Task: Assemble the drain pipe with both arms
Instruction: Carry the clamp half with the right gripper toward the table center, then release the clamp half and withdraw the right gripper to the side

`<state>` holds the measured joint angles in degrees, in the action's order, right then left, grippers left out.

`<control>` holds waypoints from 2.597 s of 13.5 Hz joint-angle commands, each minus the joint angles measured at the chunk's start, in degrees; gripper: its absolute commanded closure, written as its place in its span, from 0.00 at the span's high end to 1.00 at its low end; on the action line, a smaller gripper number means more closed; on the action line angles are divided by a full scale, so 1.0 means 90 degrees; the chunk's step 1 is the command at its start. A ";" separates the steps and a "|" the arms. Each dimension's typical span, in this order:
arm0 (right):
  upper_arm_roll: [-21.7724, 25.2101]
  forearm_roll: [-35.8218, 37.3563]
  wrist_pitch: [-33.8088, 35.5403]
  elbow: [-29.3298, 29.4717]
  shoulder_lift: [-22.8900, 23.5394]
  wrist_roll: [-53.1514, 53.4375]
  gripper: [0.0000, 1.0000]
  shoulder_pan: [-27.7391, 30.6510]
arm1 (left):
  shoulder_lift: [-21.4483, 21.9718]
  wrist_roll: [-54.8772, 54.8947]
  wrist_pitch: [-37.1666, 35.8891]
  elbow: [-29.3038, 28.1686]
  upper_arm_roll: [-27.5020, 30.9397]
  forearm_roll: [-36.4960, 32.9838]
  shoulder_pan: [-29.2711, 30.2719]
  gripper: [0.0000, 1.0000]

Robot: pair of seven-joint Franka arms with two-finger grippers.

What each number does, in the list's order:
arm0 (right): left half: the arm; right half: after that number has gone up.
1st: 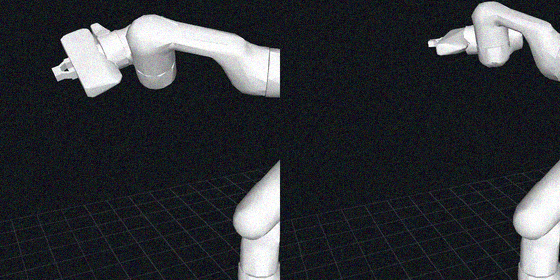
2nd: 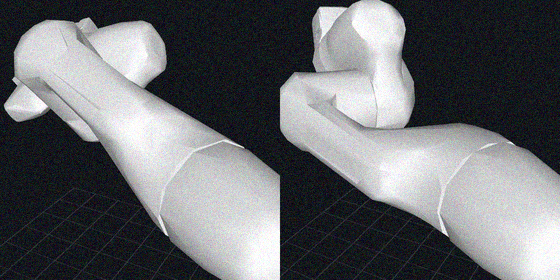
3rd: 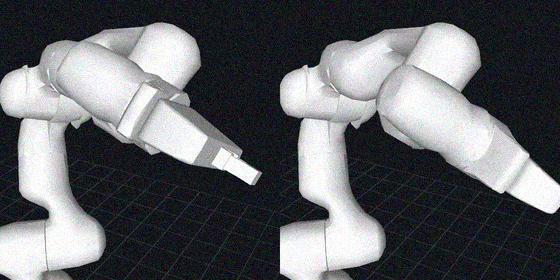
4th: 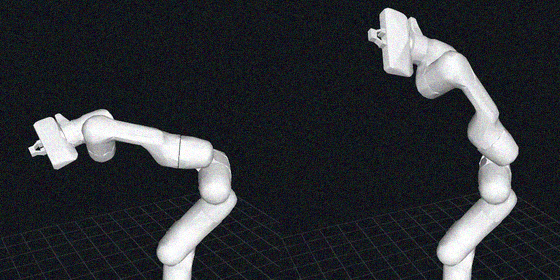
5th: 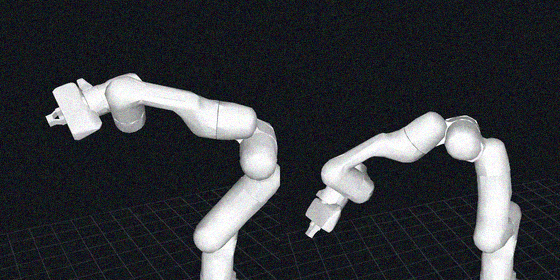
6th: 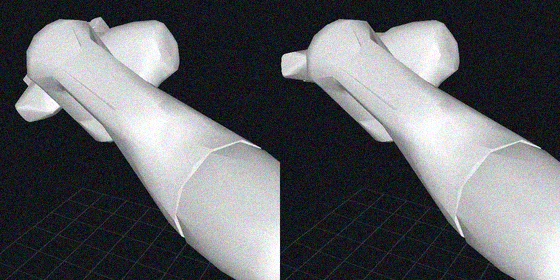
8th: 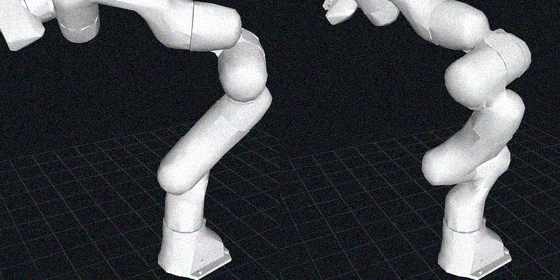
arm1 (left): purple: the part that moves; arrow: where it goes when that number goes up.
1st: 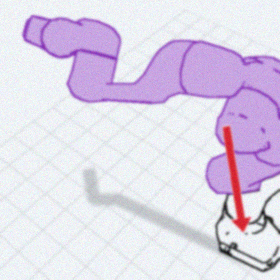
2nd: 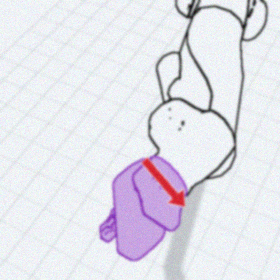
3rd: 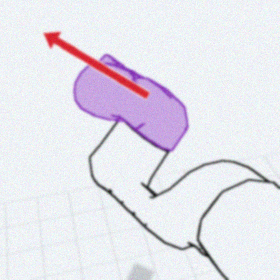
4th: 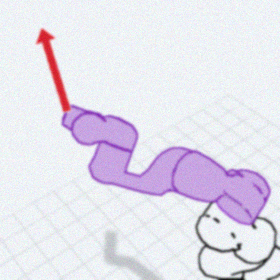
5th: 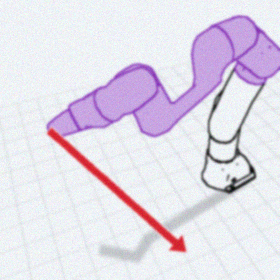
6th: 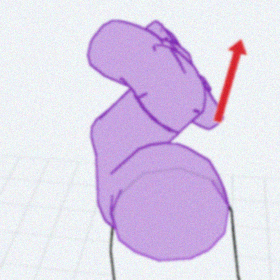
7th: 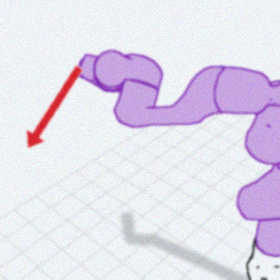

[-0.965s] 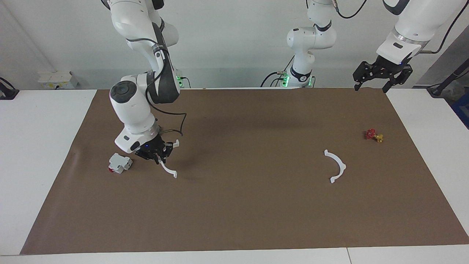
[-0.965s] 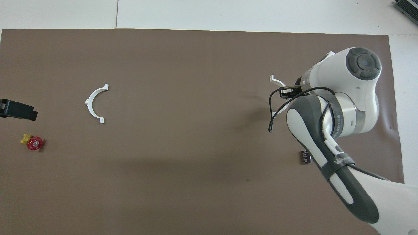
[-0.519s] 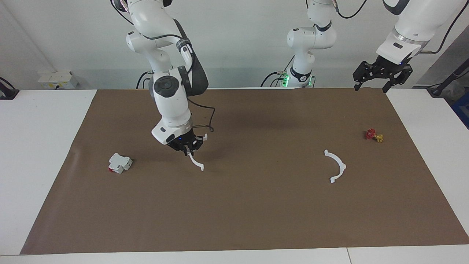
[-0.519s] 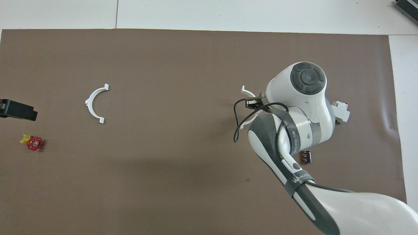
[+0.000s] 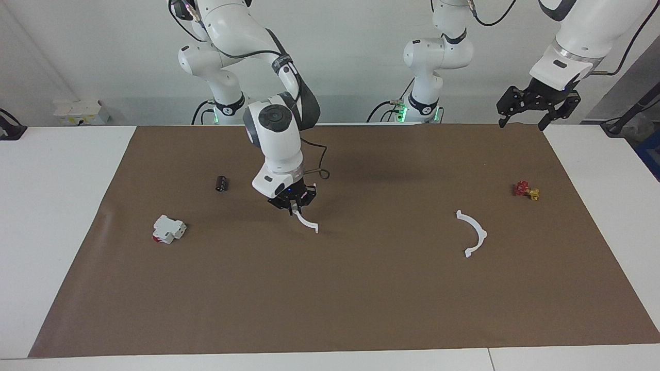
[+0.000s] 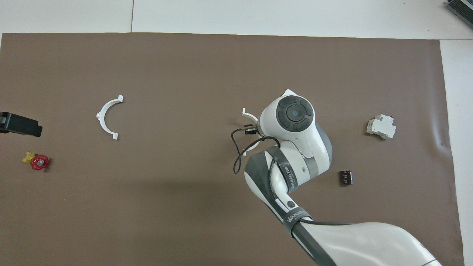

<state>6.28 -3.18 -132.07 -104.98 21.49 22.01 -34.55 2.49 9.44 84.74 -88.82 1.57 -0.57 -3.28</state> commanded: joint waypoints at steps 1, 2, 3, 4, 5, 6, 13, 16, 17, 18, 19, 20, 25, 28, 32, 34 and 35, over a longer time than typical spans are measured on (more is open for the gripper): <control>0.0005 0.0158 -0.0393 -0.0073 0.0180 0.0172 0.00 -0.0116 | 0.0105 0.0006 0.0086 -0.0122 -0.0018 0.0044 0.0052 1.00; 0.0005 0.0158 -0.0394 -0.0112 0.0181 0.0143 0.00 -0.0155 | 0.0105 0.0006 0.0096 -0.0122 -0.0018 0.0044 0.0052 1.00; 0.0005 0.0158 -0.0510 -0.0219 0.0190 0.0152 0.00 -0.0271 | 0.0105 0.0006 0.0086 -0.0122 -0.0018 0.0053 0.0052 1.00; 0.0005 0.0158 -0.0792 -0.0452 0.0181 0.0191 0.00 -0.0311 | 0.0105 0.0006 0.0086 -0.0122 -0.0018 0.0044 0.0052 1.00; 0.0005 0.0158 -0.1007 -0.0599 0.0181 0.0201 0.00 -0.0321 | 0.0105 0.0006 0.0086 -0.0122 -0.0018 0.0044 0.0052 1.00; 0.0005 0.0158 -0.1106 -0.0659 0.0181 0.0249 0.00 -0.0360 | 0.0105 0.0006 0.0086 -0.0122 -0.0018 0.0044 0.0052 1.00; 0.0015 0.0158 -0.1078 -0.0679 0.0181 0.0464 0.02 -0.0380 | 0.0105 0.0006 0.0086 -0.0122 -0.0018 0.0053 0.0052 1.00; 0.0005 0.0158 -0.1068 -0.0679 0.0181 0.0533 0.74 -0.0380 | 0.0105 0.0006 0.0086 -0.0122 -0.0018 0.0053 0.0052 1.00; 0.0005 0.0158 -0.1068 -0.0679 0.0171 0.0533 0.94 -0.0389 | 0.0105 0.0006 0.0086 -0.0122 -0.0018 0.0044 0.0052 1.00; 0.0015 0.0158 -0.1058 -0.0669 0.0171 0.0533 1.00 -0.0409 | 0.0105 0.0006 0.0096 -0.0122 -0.0018 0.0044 0.0052 1.00; 0.0015 0.0158 -0.1039 -0.0660 0.0132 0.0523 1.00 -0.0438 | 0.0105 0.0006 0.0086 -0.0122 -0.0018 0.0053 0.0052 1.00; 0.0025 0.0158 -0.0952 -0.0621 0.0064 0.0523 1.00 -0.0428 | 0.0105 0.0006 0.0086 -0.0122 -0.0018 0.0053 0.0052 1.00; 0.0152 0.0158 -0.0094 -0.0436 -0.0970 0.0329 1.00 0.0516 | 0.0105 0.0006 0.0096 -0.0122 -0.0018 0.0053 0.0052 1.00; 0.0152 0.0148 0.0737 0.0052 -0.1206 -0.0071 1.00 0.1220 | 0.0105 0.0006 0.0086 -0.0122 -0.0018 0.0053 0.0052 1.00; 0.0152 0.0129 0.1274 0.0141 -0.1703 -0.0852 1.00 0.2069 | 0.0105 0.0006 0.0086 -0.0122 -0.0018 0.0053 0.0052 1.00; 0.0171 0.0129 0.1771 0.0180 -0.1928 -0.1233 1.00 0.2363 | 0.0105 0.0006 0.0086 -0.0122 -0.0018 0.0044 0.0052 1.00; 0.0181 0.0148 0.2006 0.0180 -0.2035 -0.1331 1.00 0.2510 | 0.0105 0.0006 0.0086 -0.0122 -0.0018 0.0053 0.0052 1.00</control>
<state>8.46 -3.15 -117.94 -103.12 5.70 12.31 -14.48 2.49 9.44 84.74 -88.82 1.57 -0.57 -3.28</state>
